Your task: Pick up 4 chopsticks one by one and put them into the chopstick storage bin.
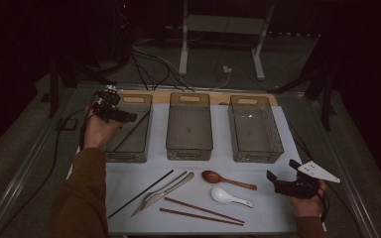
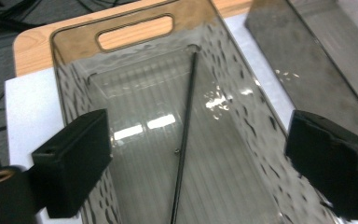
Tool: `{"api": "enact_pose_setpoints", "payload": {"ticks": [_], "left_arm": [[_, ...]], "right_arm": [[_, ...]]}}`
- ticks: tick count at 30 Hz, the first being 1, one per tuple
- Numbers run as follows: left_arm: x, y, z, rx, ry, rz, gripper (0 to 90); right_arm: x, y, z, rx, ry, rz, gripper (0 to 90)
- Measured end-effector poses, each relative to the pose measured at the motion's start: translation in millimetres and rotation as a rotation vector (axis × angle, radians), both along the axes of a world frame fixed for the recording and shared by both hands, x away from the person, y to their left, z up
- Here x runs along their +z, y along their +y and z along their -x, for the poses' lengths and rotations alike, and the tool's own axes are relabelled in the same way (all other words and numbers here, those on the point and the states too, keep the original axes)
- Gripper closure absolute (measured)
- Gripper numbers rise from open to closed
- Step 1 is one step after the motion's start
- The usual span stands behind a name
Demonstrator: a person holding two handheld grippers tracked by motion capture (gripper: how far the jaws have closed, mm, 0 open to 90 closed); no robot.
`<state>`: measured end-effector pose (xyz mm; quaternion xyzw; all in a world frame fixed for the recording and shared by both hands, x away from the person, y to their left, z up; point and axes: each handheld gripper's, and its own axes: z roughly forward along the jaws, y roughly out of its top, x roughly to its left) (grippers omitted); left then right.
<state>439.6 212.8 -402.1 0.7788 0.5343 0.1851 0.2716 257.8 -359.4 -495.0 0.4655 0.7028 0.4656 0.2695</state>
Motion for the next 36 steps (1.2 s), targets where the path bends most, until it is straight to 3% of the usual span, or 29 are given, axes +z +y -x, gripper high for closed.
{"api": "enact_pose_setpoints", "payload": {"ticks": [12, 36], "left_arm": [[7.5, -4.9, 13.8, -0.058, -0.021, 0.006, 2.1], [2.6, -20.6, 54.3, -0.115, -0.029, 0.006, 2.1]], "right_arm": [[0.1, -0.4, 0.3, -0.001, -0.001, -0.001, 0.0], [0.1, 0.1, 0.2, 0.005, 0.002, -0.004, 0.0]]}}
